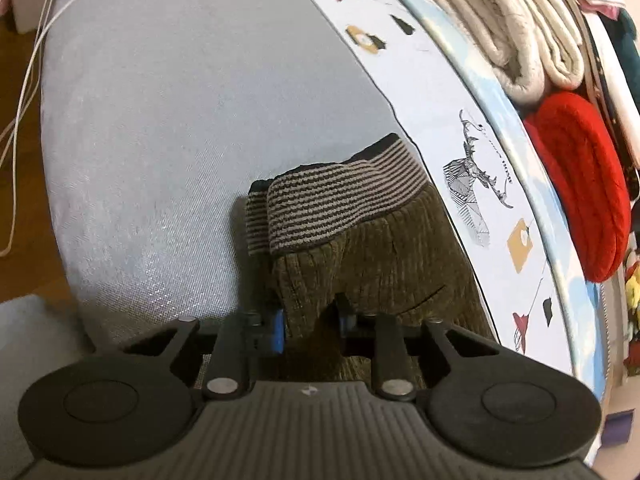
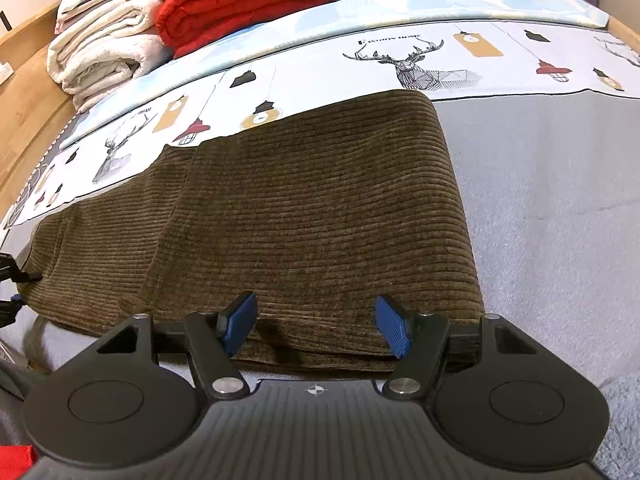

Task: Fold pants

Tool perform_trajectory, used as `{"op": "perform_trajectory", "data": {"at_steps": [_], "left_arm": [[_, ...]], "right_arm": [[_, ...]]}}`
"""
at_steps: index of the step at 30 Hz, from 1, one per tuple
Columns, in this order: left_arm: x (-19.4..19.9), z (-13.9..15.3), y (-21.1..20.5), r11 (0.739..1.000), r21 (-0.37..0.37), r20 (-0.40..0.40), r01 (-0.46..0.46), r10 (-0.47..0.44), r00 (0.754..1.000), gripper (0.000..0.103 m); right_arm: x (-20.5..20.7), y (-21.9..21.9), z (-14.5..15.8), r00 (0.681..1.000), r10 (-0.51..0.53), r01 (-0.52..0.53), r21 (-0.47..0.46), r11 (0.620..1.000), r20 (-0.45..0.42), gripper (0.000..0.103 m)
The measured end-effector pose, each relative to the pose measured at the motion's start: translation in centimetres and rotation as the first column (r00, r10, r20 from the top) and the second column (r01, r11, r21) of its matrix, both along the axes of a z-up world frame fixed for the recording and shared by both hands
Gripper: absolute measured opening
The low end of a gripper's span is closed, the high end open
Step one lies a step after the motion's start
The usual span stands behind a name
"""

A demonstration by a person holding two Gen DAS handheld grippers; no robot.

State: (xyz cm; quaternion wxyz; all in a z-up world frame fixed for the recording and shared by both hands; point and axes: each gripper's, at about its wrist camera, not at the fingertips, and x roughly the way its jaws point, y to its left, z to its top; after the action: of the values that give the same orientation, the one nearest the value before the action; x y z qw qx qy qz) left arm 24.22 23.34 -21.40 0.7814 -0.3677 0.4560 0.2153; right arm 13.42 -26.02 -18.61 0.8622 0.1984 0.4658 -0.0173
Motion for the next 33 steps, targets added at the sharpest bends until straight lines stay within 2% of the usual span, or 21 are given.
{"op": "perform_trajectory", "data": {"at_steps": [4, 8, 12, 15, 16, 17, 18, 19, 20, 21, 22, 23, 24, 25, 26, 28, 29, 30, 31, 32, 33], "left_arm": [[0.4, 2.3, -1.8, 0.994, 0.088, 0.005, 0.058, -0.059, 0.998, 0.020], [1.1, 6.7, -5.9, 0.953, 0.246, 0.047, 0.177, -0.194, 0.980, 0.020], [2.7, 11.5, -12.8, 0.885, 0.356, 0.093, 0.301, -0.354, 0.930, 0.017], [3.0, 14.4, -20.1, 0.809, 0.420, 0.115, 0.411, -0.496, 0.860, 0.015], [2.8, 15.1, -23.5, 0.770, 0.442, 0.115, 0.461, -0.558, 0.822, 0.015], [2.4, 15.5, -26.4, 0.736, 0.449, 0.118, 0.507, -0.612, 0.782, 0.007], [1.7, 15.7, -29.3, 0.701, 0.438, 0.133, 0.563, -0.670, 0.730, 0.000], [0.9, 15.9, -32.0, 0.658, 0.417, 0.165, 0.627, -0.733, 0.660, 0.000], [-0.3, 15.8, -35.0, 0.604, 0.415, 0.192, 0.680, -0.789, 0.584, 0.000], [-1.8, 15.1, -39.0, 0.519, 0.454, 0.172, 0.724, -0.849, 0.500, 0.000], [-2.8, 13.9, -42.1, 0.437, 0.474, 0.128, 0.764, -0.893, 0.432, 0.000], [-3.7, 12.1, -44.9, 0.361, 0.458, 0.071, 0.812, -0.926, 0.371, 0.000], [-4.6, 9.7, -47.4, 0.297, 0.400, 0.010, 0.867, -0.948, 0.320, 0.000], [-5.2, 7.9, -48.6, 0.277, 0.355, -0.018, 0.893, -0.953, 0.303, 0.000], [-5.6, 6.5, -49.1, 0.277, 0.330, -0.038, 0.903, -0.951, 0.306, 0.000], [-5.7, 4.5, -48.8, 0.296, 0.332, -0.088, 0.896, -0.936, 0.342, 0.006], [-5.1, 4.0, -48.3, 0.299, 0.354, -0.120, 0.886, -0.925, 0.360, 0.019], [-4.4, 3.5, -47.7, 0.297, 0.387, -0.156, 0.873, -0.912, 0.379, 0.040], [-3.3, 3.3, -46.9, 0.298, 0.425, -0.181, 0.855, -0.897, 0.403, 0.051], [-2.0, 3.1, -46.0, 0.304, 0.466, -0.189, 0.831, -0.883, 0.430, 0.069], [-1.0, 3.1, -45.4, 0.313, 0.498, -0.193, 0.809, -0.869, 0.455, 0.078]], "right_arm": [[0.0, -0.3, 0.1, 1.000, -0.017, 0.017, -0.002, 1.000, 0.006, 0.067], [0.0, -1.0, 0.5, 0.998, -0.056, 0.056, 0.009, 0.998, 0.025, 0.067], [-0.3, -2.3, 0.9, 0.990, -0.130, 0.126, 0.067, 0.990, 0.063, 0.067], [-1.1, -4.0, 1.6, 0.976, -0.187, 0.174, 0.119, 0.977, 0.111, 0.067], [-1.5, -4.7, 1.9, 0.969, -0.210, 0.192, 0.140, 0.971, 0.130, 0.067], [-2.0, -5.5, 2.2, 0.962, -0.233, 0.210, 0.159, 0.965, 0.145, 0.067], [-2.5, -6.3, 2.4, 0.954, -0.256, 0.228, 0.175, 0.958, 0.156, 0.067], [-3.1, -7.3, 2.5, 0.944, -0.285, 0.252, 0.197, 0.947, 0.164, 0.067], [-3.8, -8.4, 2.6, 0.935, -0.313, 0.274, 0.218, 0.937, 0.167, 0.067], [-4.3, -9.3, 2.5, 0.927, -0.337, 0.295, 0.236, 0.926, 0.163, 0.067], [-5.0, -10.3, 2.4, 0.919, -0.364, 0.319, 0.257, 0.912, 0.154, 0.067], [-5.6, -11.5, 2.1, 0.909, -0.396, 0.349, 0.280, 0.895, 0.133, 0.067], [-6.0, -12.3, 1.9, 0.902, -0.416, 0.368, 0.295, 0.882, 0.115, 0.068], [-6.5, -13.1, 1.6, 0.895, -0.435, 0.388, 0.312, 0.868, 0.097, 0.068], [-6.9, -13.9, 1.4, 0.888, -0.452, 0.402, 0.333, 0.853, 0.085, 0.068], [-7.7, -14.9, 1.3, 0.876, -0.475, 0.418, 0.361, 0.834, 0.083, 0.068], [-8.0, -15.3, 1.2, 0.869, -0.488, 0.427, 0.374, 0.823, 0.081, 0.068], [-8.2, -15.5, 1.0, 0.867, -0.493, 0.431, 0.386, 0.816, 0.073, 0.068], [-8.2, -15.7, 0.9, 0.866, -0.496, 0.433, 0.400, 0.807, 0.062, 0.068], [-8.1, -15.7, 0.6, 0.866, -0.497, 0.433, 0.420, 0.797, 0.050, 0.068], [-7.9, -15.6, 0.5, 0.869, -0.493, 0.428, 0.434, 0.793, 0.044, 0.068]]}}
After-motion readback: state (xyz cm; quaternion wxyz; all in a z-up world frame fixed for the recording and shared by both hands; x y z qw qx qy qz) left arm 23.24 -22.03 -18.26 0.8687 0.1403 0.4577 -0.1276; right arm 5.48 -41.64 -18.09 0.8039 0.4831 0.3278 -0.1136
